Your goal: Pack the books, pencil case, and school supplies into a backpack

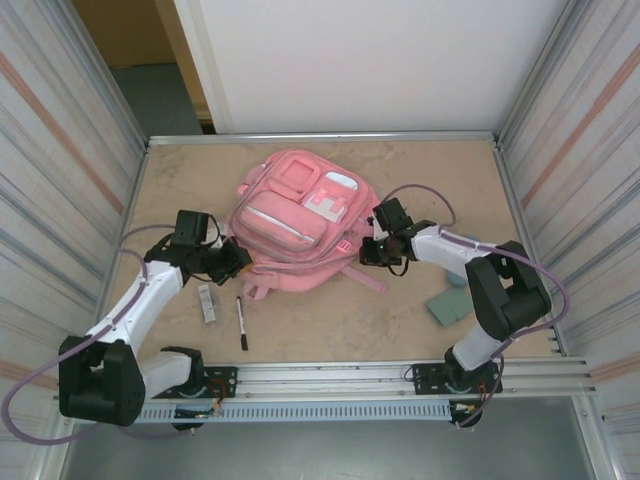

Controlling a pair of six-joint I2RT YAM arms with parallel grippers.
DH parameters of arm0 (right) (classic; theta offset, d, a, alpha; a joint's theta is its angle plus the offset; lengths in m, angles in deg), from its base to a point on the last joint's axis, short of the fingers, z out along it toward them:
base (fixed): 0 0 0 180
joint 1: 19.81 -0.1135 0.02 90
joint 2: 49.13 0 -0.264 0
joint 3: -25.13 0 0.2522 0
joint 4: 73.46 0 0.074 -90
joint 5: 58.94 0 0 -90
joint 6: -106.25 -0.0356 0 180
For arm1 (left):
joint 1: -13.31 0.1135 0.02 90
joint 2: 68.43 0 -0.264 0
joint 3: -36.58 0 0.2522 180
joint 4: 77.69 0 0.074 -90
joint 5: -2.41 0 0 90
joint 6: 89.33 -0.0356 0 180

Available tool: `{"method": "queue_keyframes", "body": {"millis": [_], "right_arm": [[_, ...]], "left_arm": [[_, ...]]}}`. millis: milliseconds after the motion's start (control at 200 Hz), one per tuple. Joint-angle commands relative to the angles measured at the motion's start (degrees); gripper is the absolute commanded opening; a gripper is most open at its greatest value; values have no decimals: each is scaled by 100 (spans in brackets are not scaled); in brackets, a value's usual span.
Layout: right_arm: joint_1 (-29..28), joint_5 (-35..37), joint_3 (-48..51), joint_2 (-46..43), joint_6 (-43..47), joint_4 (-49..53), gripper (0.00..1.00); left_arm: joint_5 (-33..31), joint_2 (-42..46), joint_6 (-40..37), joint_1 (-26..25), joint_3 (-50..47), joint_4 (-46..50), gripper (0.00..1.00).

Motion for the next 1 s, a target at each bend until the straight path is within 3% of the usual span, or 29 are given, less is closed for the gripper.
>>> {"method": "queue_keyframes", "body": {"millis": [0, 45, 80, 195, 301, 406, 491, 687, 997], "right_arm": [[306, 595, 40, -171, 110, 459, 22], [311, 577, 128, -383, 103, 498, 26], [303, 599, 162, -552, 106, 583, 29], [304, 876, 252, -1158, 104, 1052, 39], [306, 1141, 346, -1809, 95, 1344, 46], [301, 1334, 333, -2359, 26, 1536, 49], [306, 1487, 332, -2766, -81, 1518, 50], [304, 1711, 306, -3489, -267, 1392, 54], [307, 1508, -52, -3529, 218, 1555, 62]], "left_arm": [[201, 140, -366, 179, -63, 155, 14], [306, 234, -318, 162, -104, 142, 41], [345, 328, -273, 147, -142, 148, 47], [232, 727, -206, -119, -120, 375, 49], [-333, 940, -396, -615, 174, 854, 50], [-1050, 950, -139, -1190, 417, 1076, 52], [-1203, 860, 59, -1416, 618, 1069, 52], [-2153, 362, 308, -1496, 1284, 1502, 55], [-2168, -1042, 906, -1446, 1169, 249, 61]]}}
